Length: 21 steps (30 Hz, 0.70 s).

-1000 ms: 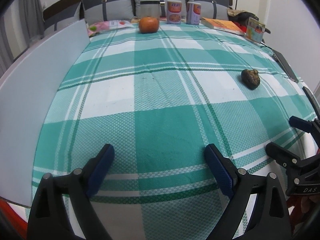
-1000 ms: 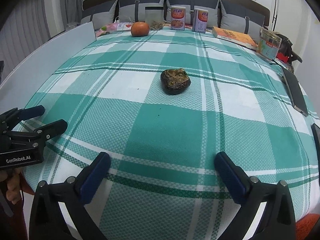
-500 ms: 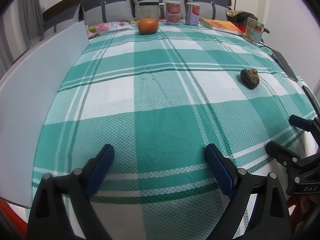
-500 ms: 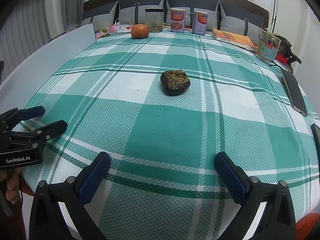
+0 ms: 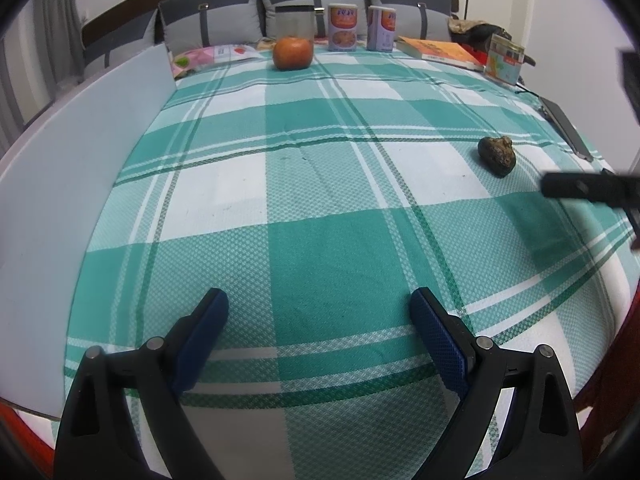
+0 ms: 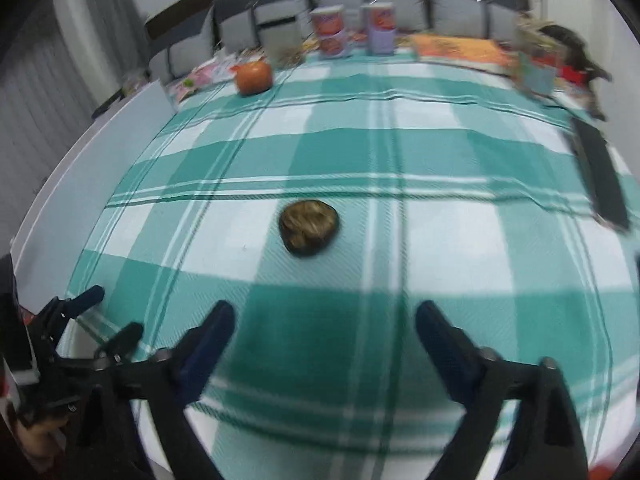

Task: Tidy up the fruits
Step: 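Grasp the dark-brown wrinkled fruit with the right tool while the left tool grasps the red apple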

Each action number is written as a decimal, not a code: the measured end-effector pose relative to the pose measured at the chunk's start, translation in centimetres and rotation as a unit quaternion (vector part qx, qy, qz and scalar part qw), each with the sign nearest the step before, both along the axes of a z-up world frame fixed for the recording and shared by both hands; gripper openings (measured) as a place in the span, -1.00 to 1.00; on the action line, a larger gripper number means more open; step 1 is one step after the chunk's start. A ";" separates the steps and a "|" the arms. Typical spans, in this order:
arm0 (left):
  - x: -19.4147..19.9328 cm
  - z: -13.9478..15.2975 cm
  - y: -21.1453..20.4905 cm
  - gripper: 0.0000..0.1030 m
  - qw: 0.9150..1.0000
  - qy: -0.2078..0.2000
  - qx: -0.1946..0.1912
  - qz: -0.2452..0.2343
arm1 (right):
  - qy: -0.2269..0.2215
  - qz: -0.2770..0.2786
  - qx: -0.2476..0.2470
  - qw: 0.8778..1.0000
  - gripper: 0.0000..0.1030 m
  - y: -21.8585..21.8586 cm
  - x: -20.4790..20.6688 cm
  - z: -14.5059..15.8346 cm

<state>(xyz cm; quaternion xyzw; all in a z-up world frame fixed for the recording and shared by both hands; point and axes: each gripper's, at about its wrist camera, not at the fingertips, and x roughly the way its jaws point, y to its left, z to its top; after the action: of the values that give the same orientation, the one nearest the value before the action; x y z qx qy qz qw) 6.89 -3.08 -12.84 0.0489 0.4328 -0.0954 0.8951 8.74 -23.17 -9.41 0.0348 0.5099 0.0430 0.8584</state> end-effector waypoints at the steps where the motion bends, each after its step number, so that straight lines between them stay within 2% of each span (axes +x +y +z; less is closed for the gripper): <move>1: 0.0 0.0 0.0 0.82 1.000 0.000 0.000 -0.001 | 0.007 0.005 -0.004 1.000 0.49 0.2 1.2 -0.1; 4: 0.0 0.0 0.1 0.82 1.000 0.001 -0.001 -0.003 | 0.005 0.008 0.000 1.000 0.46 0.7 3.4 -0.1; 6: 0.1 0.0 0.2 0.82 1.000 0.004 -0.002 -0.005 | 0.015 0.008 0.004 1.000 0.31 0.8 4.4 -0.6; 8: 0.2 0.1 0.1 0.82 1.000 0.009 -0.003 -0.006 | 0.036 0.006 0.015 0.999 -0.01 0.9 5.3 -1.6; 10: 0.3 0.2 0.3 0.81 1.000 0.019 -0.006 -0.010 | 0.027 0.005 0.007 1.000 -0.16 1.1 5.3 -1.6; 14: 1.4 0.9 0.5 0.80 0.998 0.057 -0.014 -0.029 | 0.007 0.001 0.023 1.000 -0.16 0.8 4.3 -0.8; 17: 5.3 3.6 1.2 0.80 0.997 0.049 -0.048 -0.032 | -0.022 -0.004 0.028 0.999 -0.16 0.3 2.4 0.2; 19: 10.4 6.0 1.0 0.81 0.996 0.037 -0.068 -0.046 | -0.042 -0.011 0.030 0.999 -0.16 0.0 1.0 0.4; 20: 12.5 6.7 0.7 0.81 0.995 0.037 -0.069 -0.057 | -0.050 -0.015 0.031 0.998 -0.16 -0.1 0.5 0.4; 21: 16.2 7.6 -0.2 0.81 0.995 0.038 -0.060 -0.076 | -0.056 -0.021 0.036 0.998 -0.16 -0.3 -0.2 0.1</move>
<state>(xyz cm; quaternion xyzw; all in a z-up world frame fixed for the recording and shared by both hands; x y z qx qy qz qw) 23.08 -3.31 -5.21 0.0244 0.4547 -0.1902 0.8697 8.53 -23.51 -9.35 0.0742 0.4581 0.0450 0.8846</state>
